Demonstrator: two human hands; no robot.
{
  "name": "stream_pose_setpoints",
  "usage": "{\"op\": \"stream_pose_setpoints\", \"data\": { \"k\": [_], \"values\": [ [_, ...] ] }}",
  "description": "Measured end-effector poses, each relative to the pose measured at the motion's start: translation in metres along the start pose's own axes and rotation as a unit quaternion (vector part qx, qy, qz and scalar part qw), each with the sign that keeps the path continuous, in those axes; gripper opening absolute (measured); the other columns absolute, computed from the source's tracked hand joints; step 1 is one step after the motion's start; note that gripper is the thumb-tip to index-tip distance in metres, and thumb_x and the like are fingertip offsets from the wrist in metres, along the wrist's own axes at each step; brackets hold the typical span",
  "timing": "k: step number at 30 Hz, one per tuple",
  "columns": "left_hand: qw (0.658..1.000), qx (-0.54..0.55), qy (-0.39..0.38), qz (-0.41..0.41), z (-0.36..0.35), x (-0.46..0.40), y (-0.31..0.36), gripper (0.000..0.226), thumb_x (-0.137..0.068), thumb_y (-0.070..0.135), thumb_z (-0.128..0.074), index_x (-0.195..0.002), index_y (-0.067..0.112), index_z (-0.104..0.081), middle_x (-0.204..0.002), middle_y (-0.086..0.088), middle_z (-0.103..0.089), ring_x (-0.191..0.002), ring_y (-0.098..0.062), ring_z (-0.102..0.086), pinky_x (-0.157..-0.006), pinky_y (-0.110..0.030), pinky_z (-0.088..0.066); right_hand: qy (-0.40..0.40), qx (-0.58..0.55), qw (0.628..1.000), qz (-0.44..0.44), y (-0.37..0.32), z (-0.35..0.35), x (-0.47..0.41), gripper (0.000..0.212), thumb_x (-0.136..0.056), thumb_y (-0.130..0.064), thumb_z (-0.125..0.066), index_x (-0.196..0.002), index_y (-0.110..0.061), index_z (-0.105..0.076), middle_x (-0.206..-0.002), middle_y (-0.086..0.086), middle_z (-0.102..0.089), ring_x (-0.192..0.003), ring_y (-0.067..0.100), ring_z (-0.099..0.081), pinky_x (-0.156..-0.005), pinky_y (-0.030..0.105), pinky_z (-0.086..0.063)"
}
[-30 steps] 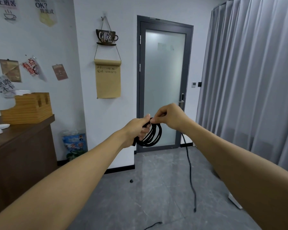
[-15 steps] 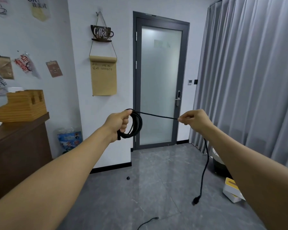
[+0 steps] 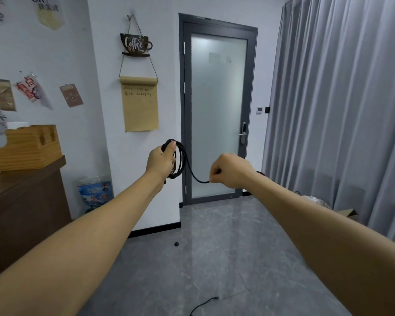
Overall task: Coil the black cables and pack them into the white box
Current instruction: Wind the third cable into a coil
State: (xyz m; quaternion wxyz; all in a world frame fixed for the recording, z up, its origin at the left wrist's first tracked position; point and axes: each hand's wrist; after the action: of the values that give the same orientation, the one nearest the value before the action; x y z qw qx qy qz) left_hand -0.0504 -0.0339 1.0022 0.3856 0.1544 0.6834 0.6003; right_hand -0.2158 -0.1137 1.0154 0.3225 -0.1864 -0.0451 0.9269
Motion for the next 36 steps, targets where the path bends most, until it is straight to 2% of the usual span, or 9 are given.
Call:
{"op": "stream_pose_setpoints", "data": {
  "k": [5, 10, 13, 16, 19, 24, 27, 32, 36],
  "values": [
    [0.997, -0.059, -0.039, -0.012, -0.012, 0.005, -0.003, 0.036, -0.101, 0.032, -0.041, -0.07, 0.013, -0.041, -0.057, -0.001, -0.046, -0.049, -0.016, -0.042, -0.051, -0.023, -0.037, -0.027, -0.1, 0.991, 0.084, -0.021, 0.007, -0.007, 0.009, -0.082, -0.018, -0.068, -0.084, -0.01, -0.073, -0.083, 0.001, -0.07, -0.076, 0.018, -0.06, -0.074, 0.035, -0.051],
    [0.991, -0.084, -0.103, -0.013, -0.022, 0.012, -0.003, 0.036, -0.101, 0.034, -0.039, -0.077, 0.01, -0.053, -0.059, -0.001, -0.059, -0.052, -0.013, -0.055, -0.056, -0.023, -0.044, -0.019, -0.212, 0.972, 0.098, -0.025, 0.013, -0.005, 0.005, -0.083, -0.013, -0.069, -0.082, -0.009, -0.073, -0.086, 0.012, -0.07, -0.071, 0.015, -0.055, -0.071, 0.026, -0.046],
    [0.988, -0.06, -0.144, 0.011, -0.028, 0.019, -0.001, 0.043, -0.101, 0.031, -0.038, -0.067, 0.008, -0.049, -0.046, 0.0, -0.053, -0.042, -0.012, -0.049, -0.051, -0.022, -0.04, -0.008, -0.266, 0.959, 0.098, -0.024, 0.015, -0.005, 0.018, -0.084, -0.011, -0.068, -0.07, -0.021, -0.069, -0.078, 0.004, -0.071, -0.078, 0.015, -0.065, -0.083, 0.024, -0.048],
    [0.983, 0.006, -0.172, 0.071, -0.031, 0.023, 0.001, 0.042, -0.1, 0.037, -0.041, -0.064, 0.015, -0.044, -0.041, 0.007, -0.037, -0.037, -0.01, -0.035, -0.047, -0.022, -0.036, 0.002, -0.286, 0.954, 0.089, -0.019, 0.016, -0.005, 0.016, -0.083, -0.011, -0.07, -0.07, -0.021, -0.069, -0.069, -0.011, -0.066, -0.068, -0.001, -0.061, -0.074, 0.015, -0.046],
    [0.966, 0.043, -0.227, 0.116, -0.028, 0.025, 0.006, 0.044, -0.099, 0.042, -0.04, -0.061, 0.021, -0.038, -0.045, 0.008, -0.024, -0.038, -0.008, -0.023, -0.039, -0.016, -0.03, 0.026, -0.289, 0.955, 0.069, -0.011, 0.016, -0.005, 0.013, -0.077, -0.015, -0.076, -0.081, -0.006, -0.067, -0.072, -0.005, -0.062, -0.066, 0.007, -0.054, -0.07, 0.02, -0.045],
    [0.931, 0.004, -0.328, 0.16, -0.019, 0.025, 0.016, 0.046, -0.096, 0.049, -0.04, -0.063, 0.018, -0.038, -0.043, 0.01, -0.025, -0.034, -0.005, -0.018, -0.037, -0.016, -0.022, -0.037, -0.195, 0.979, 0.049, 0.001, 0.02, 0.002, 0.037, -0.077, -0.019, -0.076, -0.105, -0.016, -0.052, -0.086, -0.014, -0.048, -0.068, 0.0, -0.045, -0.058, 0.01, -0.035],
    [0.909, -0.019, -0.377, 0.178, -0.018, 0.026, 0.023, 0.044, -0.093, 0.048, -0.044, -0.062, 0.018, -0.035, -0.041, 0.011, -0.023, -0.033, -0.003, -0.017, -0.035, -0.016, -0.017, -0.116, -0.155, 0.98, 0.054, -0.001, 0.018, 0.005, 0.009, -0.085, -0.01, -0.062, -0.084, -0.015, -0.055, -0.067, -0.009, -0.049, -0.057, 0.004, -0.043, -0.056, 0.015, -0.036],
    [0.91, -0.017, -0.384, 0.157, -0.017, 0.02, 0.025, 0.033, -0.09, 0.01, -0.052, -0.063, 0.017, -0.036, -0.042, 0.011, -0.025, -0.033, -0.002, -0.02, -0.035, -0.014, -0.018, -0.084, -0.136, 0.987, 0.024, -0.004, 0.009, 0.006, 0.025, -0.093, -0.011, -0.045, -0.068, -0.011, -0.051, -0.062, -0.002, -0.051, -0.05, 0.01, -0.04, -0.046, 0.016, -0.033],
    [0.934, -0.142, -0.323, 0.059, -0.018, 0.023, 0.023, 0.011, -0.093, 0.013, -0.057, -0.083, 0.011, -0.052, -0.056, 0.003, -0.043, -0.044, -0.006, -0.042, -0.041, -0.014, -0.034, -0.049, -0.14, 0.989, -0.023, -0.001, 0.003, 0.006, 0.025, -0.095, -0.013, -0.044, -0.073, -0.009, -0.053, -0.062, -0.001, -0.049, -0.052, 0.011, -0.042, -0.047, 0.019, -0.033]
  ]
}}
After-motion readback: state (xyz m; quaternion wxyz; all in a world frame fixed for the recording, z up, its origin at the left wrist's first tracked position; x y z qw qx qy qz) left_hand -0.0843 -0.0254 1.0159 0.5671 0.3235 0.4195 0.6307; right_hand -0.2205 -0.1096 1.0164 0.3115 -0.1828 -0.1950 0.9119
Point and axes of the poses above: each hand's wrist, its own x-axis away from the middle knuckle, its own z-axis out of the back of the hand, y = z × x
